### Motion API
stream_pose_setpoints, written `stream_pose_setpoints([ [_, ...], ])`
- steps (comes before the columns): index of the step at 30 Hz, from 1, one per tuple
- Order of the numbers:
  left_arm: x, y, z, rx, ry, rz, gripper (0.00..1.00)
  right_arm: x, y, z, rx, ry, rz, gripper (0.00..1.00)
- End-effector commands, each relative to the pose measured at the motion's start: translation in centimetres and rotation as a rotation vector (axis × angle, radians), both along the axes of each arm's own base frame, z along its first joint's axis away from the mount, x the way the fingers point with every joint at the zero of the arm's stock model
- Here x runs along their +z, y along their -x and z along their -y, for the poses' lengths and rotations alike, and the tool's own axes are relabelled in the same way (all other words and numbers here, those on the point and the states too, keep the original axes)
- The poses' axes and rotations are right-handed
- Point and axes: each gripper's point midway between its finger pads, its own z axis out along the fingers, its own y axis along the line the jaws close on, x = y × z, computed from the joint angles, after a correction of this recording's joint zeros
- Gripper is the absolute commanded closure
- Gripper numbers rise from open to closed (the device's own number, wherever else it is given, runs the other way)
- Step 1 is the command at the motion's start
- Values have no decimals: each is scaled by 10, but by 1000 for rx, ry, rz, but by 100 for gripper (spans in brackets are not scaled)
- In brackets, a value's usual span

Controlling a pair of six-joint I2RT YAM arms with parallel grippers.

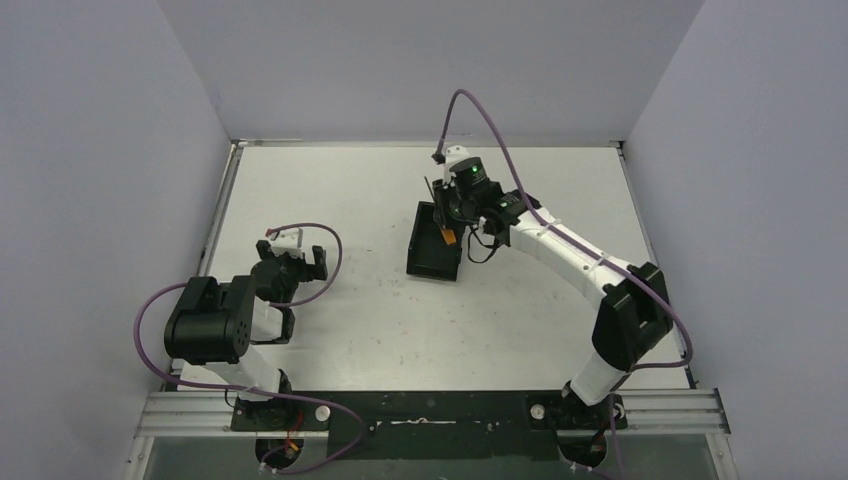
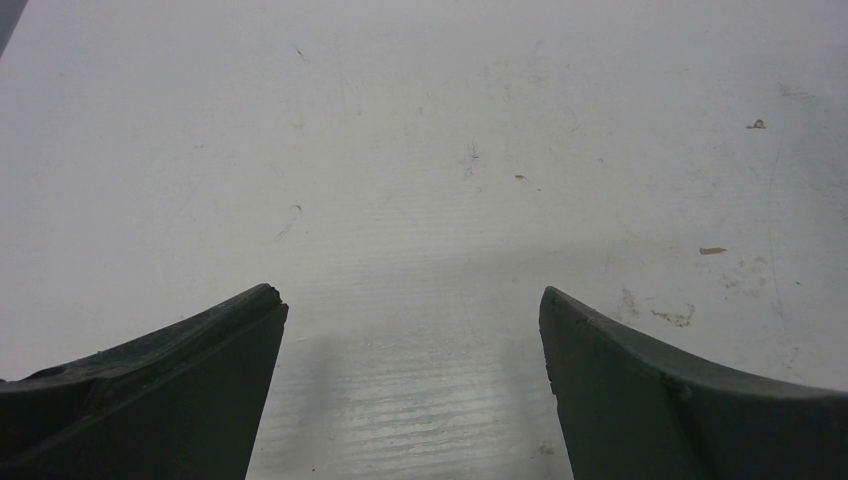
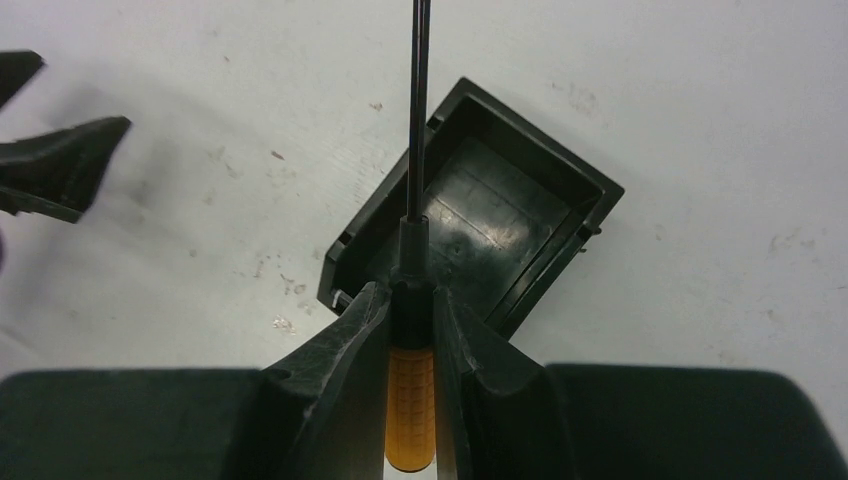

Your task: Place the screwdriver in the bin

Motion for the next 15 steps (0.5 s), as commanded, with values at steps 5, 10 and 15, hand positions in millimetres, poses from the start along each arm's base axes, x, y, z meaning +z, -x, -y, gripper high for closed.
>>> stream_pose_setpoints([
  [5, 21, -9, 3, -16, -4, 78, 3, -58, -10, -18, 33, 24, -70, 100],
  [10, 22, -9, 3, -16, -3, 79, 3, -92, -15, -20, 0, 68, -135, 100],
  [15, 22, -9, 2, -16, -4, 79, 3, -110, -16, -14, -32, 106, -163, 100],
])
